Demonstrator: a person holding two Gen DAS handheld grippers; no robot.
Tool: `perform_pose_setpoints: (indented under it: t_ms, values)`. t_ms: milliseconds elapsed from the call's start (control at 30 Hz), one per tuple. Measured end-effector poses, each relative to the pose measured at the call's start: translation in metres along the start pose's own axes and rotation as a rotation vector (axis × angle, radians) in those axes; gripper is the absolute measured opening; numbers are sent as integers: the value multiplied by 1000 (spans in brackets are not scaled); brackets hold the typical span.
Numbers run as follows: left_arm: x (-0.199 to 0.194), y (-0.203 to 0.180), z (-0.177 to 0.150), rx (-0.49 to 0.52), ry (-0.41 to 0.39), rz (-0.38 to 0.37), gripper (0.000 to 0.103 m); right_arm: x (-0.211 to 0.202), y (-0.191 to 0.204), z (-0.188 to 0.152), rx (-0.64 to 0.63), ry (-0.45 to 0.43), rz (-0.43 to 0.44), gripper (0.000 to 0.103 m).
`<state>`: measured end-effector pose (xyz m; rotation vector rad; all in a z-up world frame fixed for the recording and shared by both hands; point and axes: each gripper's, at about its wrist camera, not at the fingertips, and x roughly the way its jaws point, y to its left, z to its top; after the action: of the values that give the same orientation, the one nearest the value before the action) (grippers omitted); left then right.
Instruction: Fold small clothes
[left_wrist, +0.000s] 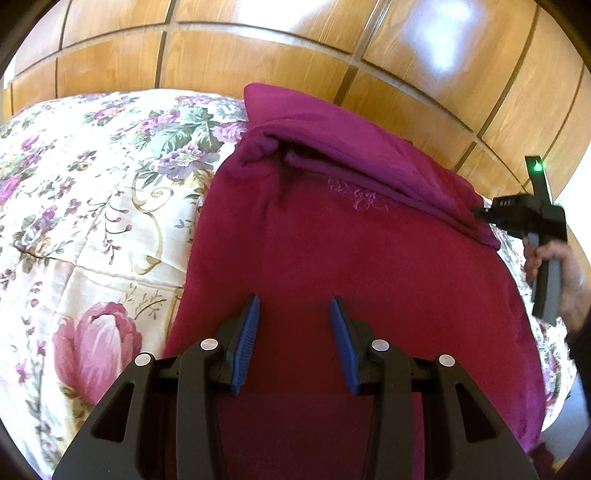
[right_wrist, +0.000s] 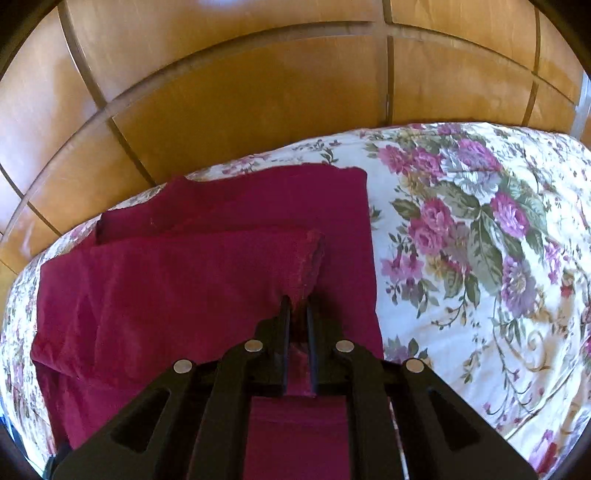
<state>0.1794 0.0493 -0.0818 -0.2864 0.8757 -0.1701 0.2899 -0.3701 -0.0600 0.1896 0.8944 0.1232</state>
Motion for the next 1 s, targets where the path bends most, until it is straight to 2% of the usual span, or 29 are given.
perform_pose_setpoints:
  t_ms: [67, 200, 233, 267, 300, 367, 467, 500, 567, 600, 667, 733, 800, 933, 1000]
  values:
    - [-10, 1, 14, -13, -13, -10, 39, -2, 2, -1, -17, -9, -8, 10]
    - [-31, 1, 55, -22, -133, -35, 39, -12, 5, 3, -40, -27, -22, 18]
    - [-32, 1, 70, -24, -157, -42, 39, -19, 5, 3, -37, -40, -24, 29]
    - [-30, 0, 82, -22, -176, -39, 39, -27, 5, 4, -34, -62, -30, 44]
    - [-28, 0, 89, -18, -188, -37, 39, -35, 5, 4, -35, -92, -33, 47]
    - [-16, -4, 109, 2, -209, -26, 39, -52, 12, 4, -55, -152, -16, 47]
    - [11, -7, 128, 31, -184, 3, 39, -64, 33, 3, -108, -170, 40, 49]
    - [23, -5, 130, 32, -163, 30, 39, -63, 41, 1, -123, -131, 63, 50]
    - [44, 1, 126, 22, -100, 47, 39, -54, 55, -3, -177, -110, 74, 53]
    - [58, 8, 119, 8, -50, 69, 39, -47, 60, -7, -201, -101, 59, 53]
    - [70, 20, 105, -6, -1, 79, 39, -25, 63, -19, -221, -54, 14, 58]
    - [70, 28, 94, -6, -27, 54, 39, 1, 55, -37, -216, -6, -24, 60]
    - [66, 33, 96, -33, -25, 45, 39, 1, 52, -51, -225, -92, -11, 60]
    - [48, 38, 100, -103, -44, 60, 39, 0, 55, -51, -234, -98, -30, 60]
    - [31, 31, 104, -88, -100, 61, 39, 0, 56, -52, -231, -101, -24, 61]
